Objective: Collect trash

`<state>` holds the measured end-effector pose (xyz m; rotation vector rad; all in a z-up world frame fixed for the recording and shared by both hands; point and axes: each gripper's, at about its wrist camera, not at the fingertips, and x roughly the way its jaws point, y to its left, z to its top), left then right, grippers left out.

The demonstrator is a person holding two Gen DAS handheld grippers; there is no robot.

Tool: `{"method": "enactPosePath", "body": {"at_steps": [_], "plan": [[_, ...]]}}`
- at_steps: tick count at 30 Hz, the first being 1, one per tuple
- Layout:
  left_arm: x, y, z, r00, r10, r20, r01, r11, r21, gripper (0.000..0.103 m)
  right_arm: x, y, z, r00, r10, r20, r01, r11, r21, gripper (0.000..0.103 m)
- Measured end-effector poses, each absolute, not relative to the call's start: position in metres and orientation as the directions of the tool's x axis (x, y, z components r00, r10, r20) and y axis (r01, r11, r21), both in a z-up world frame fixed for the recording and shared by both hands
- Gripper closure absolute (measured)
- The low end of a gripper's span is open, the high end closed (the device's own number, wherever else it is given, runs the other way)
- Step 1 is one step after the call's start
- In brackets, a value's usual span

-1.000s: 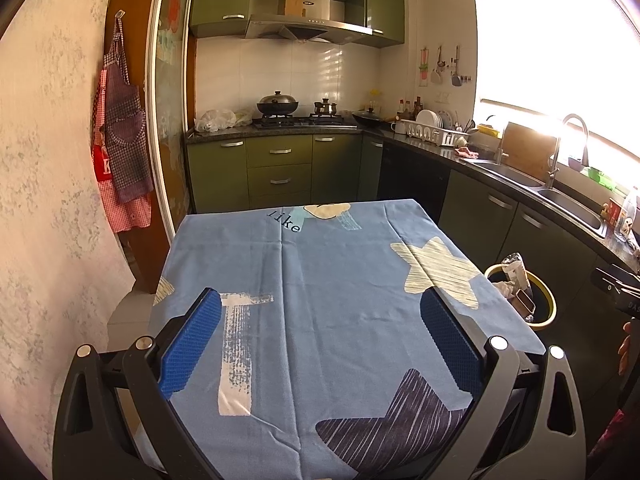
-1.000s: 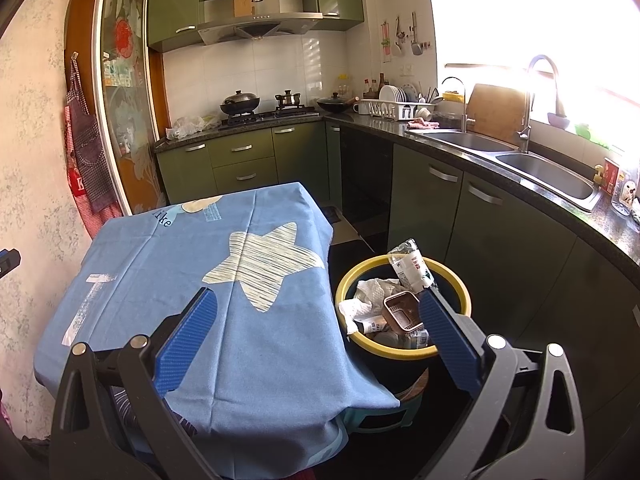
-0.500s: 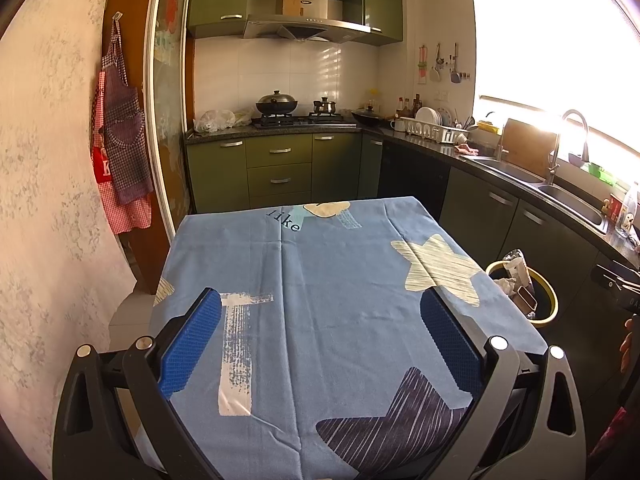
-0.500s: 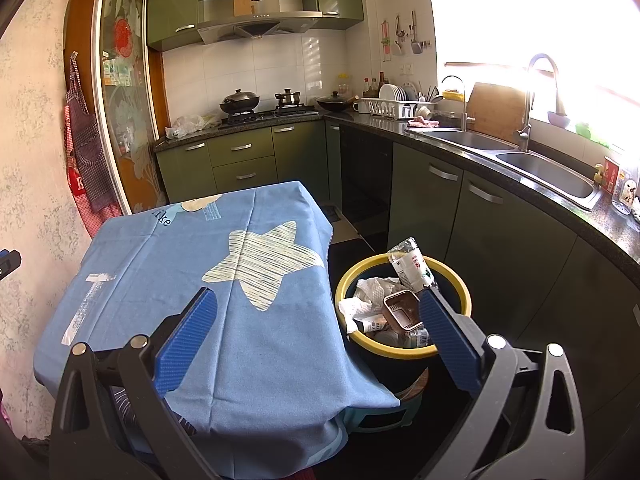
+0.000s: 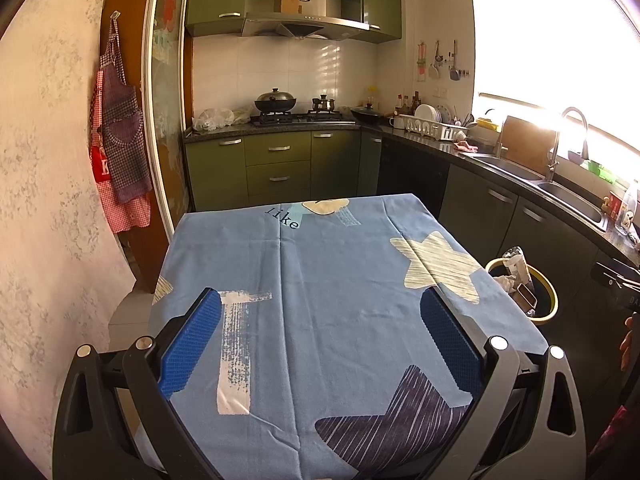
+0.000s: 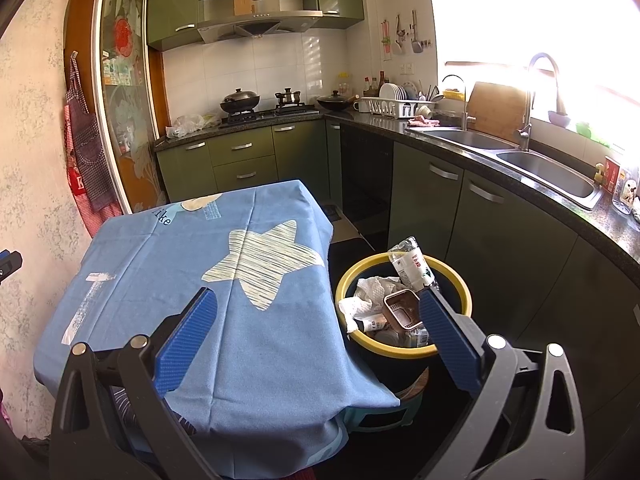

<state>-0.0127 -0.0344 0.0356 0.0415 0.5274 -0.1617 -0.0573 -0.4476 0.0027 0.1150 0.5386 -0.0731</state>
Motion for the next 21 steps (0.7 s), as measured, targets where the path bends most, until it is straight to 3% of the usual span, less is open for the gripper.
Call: {"method": "enactPosePath", "body": {"at_steps": [21], "plan": [[-0.001, -0.029, 0.029, 0.847, -0.158, -0.507, 0.172, 0.985, -0.021, 0.005, -0.054, -0.448, -0.003, 0.854, -0.02, -0.52, 0.088, 0.991, 0.106, 0.007]]}}
